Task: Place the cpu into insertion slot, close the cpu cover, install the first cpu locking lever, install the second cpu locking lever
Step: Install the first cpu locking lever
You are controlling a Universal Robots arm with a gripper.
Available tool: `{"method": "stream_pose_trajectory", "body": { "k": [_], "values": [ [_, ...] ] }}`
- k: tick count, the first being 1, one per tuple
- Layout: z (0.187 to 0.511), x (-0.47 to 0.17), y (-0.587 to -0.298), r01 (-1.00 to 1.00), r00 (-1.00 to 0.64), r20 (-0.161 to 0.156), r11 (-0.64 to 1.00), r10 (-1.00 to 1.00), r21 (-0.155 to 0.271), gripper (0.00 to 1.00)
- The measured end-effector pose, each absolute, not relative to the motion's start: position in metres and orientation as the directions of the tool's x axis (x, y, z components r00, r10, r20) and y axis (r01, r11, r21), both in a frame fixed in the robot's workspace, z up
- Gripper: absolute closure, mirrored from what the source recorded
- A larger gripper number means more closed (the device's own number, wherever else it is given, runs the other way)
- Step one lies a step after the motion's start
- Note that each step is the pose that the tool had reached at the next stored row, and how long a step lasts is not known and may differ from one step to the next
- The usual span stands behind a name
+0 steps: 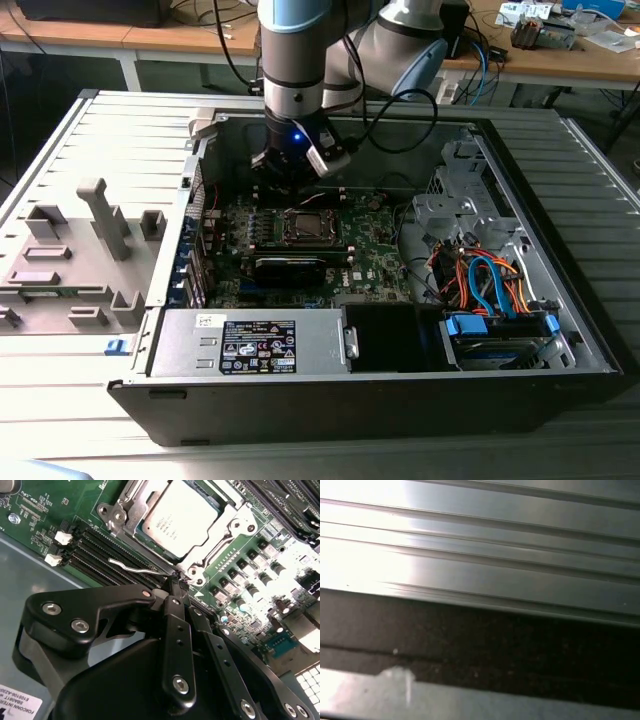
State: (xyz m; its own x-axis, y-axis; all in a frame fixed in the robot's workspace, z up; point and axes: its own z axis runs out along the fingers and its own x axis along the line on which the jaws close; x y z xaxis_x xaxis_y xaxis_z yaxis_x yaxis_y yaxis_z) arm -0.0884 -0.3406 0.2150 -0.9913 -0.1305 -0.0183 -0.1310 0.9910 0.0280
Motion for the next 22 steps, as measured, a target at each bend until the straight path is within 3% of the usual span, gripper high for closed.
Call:
{"method": "stream_pose_trajectory", "body": {
  "k": [22],
  "values": [
    [0.205,-0.068,-0.341,-0.134,-0.991,-0.018,0.991,-0.134,0.025,0.89]
  ]
}}
